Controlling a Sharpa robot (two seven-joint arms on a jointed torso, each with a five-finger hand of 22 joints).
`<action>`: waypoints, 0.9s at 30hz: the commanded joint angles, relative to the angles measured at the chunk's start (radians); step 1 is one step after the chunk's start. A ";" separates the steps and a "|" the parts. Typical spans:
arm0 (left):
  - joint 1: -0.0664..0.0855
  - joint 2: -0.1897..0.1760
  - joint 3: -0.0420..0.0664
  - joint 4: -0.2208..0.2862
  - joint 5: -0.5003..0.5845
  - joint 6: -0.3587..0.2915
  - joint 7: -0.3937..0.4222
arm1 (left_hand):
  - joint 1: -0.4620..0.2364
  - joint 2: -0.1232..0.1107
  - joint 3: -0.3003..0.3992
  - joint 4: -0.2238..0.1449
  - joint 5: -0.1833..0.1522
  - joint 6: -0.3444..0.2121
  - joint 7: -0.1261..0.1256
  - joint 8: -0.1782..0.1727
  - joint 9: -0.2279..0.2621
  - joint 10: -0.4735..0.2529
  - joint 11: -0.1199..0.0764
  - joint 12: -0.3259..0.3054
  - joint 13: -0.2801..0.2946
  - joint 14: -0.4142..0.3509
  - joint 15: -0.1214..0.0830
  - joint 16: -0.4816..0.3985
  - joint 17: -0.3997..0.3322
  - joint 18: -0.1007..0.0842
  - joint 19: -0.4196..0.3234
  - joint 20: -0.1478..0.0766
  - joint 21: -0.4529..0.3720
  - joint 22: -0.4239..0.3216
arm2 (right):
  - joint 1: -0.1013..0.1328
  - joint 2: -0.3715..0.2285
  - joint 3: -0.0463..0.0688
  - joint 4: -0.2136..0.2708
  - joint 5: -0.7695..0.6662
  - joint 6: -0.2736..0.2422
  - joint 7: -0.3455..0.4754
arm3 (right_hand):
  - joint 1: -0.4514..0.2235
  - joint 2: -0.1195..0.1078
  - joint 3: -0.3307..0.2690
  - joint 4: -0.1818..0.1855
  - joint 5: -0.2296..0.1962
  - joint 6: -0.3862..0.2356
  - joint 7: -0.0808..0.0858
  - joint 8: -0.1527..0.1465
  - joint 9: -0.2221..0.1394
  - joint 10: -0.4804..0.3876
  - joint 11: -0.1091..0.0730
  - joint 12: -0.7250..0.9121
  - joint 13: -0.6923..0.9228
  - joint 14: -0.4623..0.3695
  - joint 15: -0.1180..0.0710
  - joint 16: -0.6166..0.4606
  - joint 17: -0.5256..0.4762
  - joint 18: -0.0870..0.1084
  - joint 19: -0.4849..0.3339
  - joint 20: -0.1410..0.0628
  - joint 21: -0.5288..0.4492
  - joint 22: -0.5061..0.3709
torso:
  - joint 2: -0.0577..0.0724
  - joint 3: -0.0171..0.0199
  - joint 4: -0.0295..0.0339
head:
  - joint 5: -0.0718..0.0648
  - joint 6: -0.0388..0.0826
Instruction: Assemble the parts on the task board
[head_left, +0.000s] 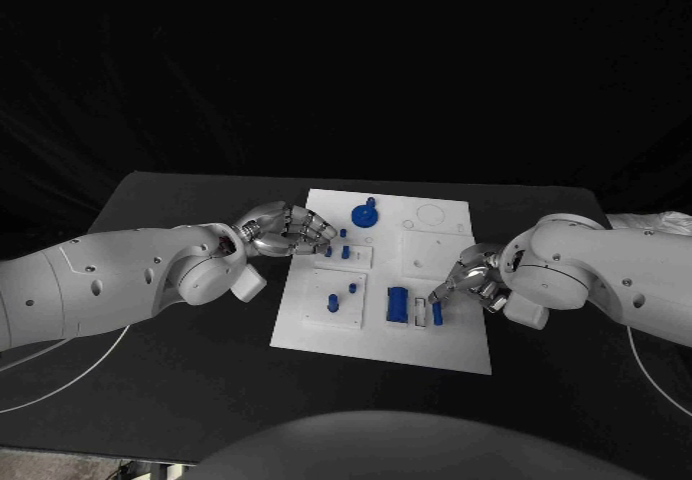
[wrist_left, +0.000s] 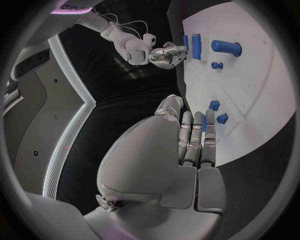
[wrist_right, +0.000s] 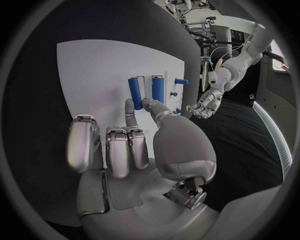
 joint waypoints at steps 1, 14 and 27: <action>0.000 0.002 0.001 0.001 -0.001 0.022 -0.002 | 0.004 0.007 0.000 0.006 0.006 0.001 0.002 0.004 0.001 0.007 0.001 -0.007 -0.001 0.006 0.002 0.005 -0.001 0.001 0.000 0.009 0.006 0.001 | 0.001 0.005 0.000 -0.003 0.028 0.007 -0.002 | -0.011 0.001 0.033 -0.025 -0.011 0.003 -0.006 0.007 0.004 0.108 -0.007 0.004 0.263 0.104 -0.006 0.003 0.263 0.004 -0.004 -0.005 -0.005 0.177 | 0.000 0.0000 -0.0010 | 0.001 0.000; 0.000 0.006 0.001 -0.002 -0.002 0.032 -0.010 | 0.004 0.007 -0.001 0.006 0.007 0.001 0.002 0.004 0.001 0.007 0.001 -0.008 -0.002 0.005 0.003 0.004 -0.002 0.001 0.000 0.010 0.006 0.002 | 0.003 0.022 0.000 -0.014 0.045 0.012 -0.004 | -0.023 0.006 0.033 -0.017 -0.025 0.000 -0.006 0.008 0.008 0.108 -0.007 0.004 0.263 0.104 -0.006 0.003 0.263 0.006 -0.008 -0.006 -0.015 0.174 | 0.000 -0.0001 -0.0010 | -0.002 0.000; 0.000 0.008 0.001 -0.005 -0.005 0.039 -0.011 | 0.004 0.007 -0.001 0.006 0.007 0.001 0.002 0.004 0.001 0.007 0.001 -0.008 -0.002 0.005 0.003 0.004 -0.002 0.001 0.000 0.010 0.006 0.002 | 0.001 0.045 0.000 -0.038 0.038 0.043 -0.007 | -0.030 0.010 0.036 -0.012 -0.079 -0.016 -0.003 0.006 0.012 0.108 -0.004 0.004 0.263 0.104 -0.004 0.003 0.263 0.013 -0.024 -0.004 -0.051 0.164 | 0.000 -0.0004 0.0000 | -0.003 0.000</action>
